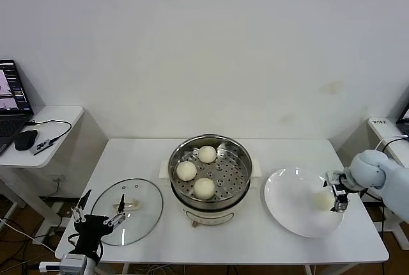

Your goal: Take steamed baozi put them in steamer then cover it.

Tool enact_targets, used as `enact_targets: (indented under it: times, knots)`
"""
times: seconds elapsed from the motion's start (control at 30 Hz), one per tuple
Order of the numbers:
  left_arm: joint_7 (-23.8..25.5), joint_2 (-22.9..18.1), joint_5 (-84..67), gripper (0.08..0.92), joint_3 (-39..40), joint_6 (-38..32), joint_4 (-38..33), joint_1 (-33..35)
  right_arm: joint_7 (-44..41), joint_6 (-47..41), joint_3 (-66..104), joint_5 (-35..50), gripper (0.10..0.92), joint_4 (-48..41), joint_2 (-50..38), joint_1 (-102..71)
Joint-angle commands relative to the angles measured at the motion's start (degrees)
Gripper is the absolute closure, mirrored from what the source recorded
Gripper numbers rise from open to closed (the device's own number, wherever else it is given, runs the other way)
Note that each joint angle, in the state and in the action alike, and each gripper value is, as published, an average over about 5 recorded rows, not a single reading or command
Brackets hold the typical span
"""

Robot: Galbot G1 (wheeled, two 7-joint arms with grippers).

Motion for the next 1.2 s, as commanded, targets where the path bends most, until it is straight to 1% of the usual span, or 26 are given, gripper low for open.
enact_targets:
  times: [0.03, 0.23, 0.37, 0.6, 0.7, 0.8, 0.97, 1.2]
  knots:
    - [0.1, -0.1, 0.0, 0.177, 0.2, 0.1, 0.1, -0.1, 1.0, 0.3, 2.7, -0.9, 0.203, -6.4, 3.9, -3.1]
    - [0.1, -0.1, 0.0, 0.177, 0.0, 0.2, 0.0, -0.2, 1.5, 0.1, 2.8, -1.1, 0.205, -8.3, 7.0, -2.9]
    - [0.1, -0.3, 0.0, 0.177, -0.1, 0.2, 0.1, 0.0, 1.0, -0.1, 2.6, -1.9, 0.239, -8.7, 7.8, -2.8]
    - [0.1, -0.5, -0.1, 0.177, -0.3, 0.2, 0.1, 0.1, 0.1, -0.1, 2.5, -2.5, 0.362, -8.4, 7.6, -2.3]
    - [0.1, -0.4, -0.2, 0.177, -0.5, 0.2, -0.1, 0.2, -0.5, -0.2, 1.9, -2.0, 0.42, -7.4, 6.7, -1.3]
    - [0.1, -0.4, -0.2, 0.177, -0.6, 0.2, -0.3, 0.3, -1.6, -0.7, 0.6, -0.9, 0.461, -5.6, 5.4, 0.7]
    - [0.1, -0.3, -0.2, 0.177, -0.5, 0.2, -0.4, 0.2, -3.0, -2.0, -2.7, 2.3, 0.472, -1.6, 3.0, 6.4]
    - [0.1, 0.2, -0.4, 0.177, -0.3, 0.2, -0.5, -0.2, -3.8, -4.7, -9.6, 10.4, 0.462, 3.9, 1.1, 21.3]
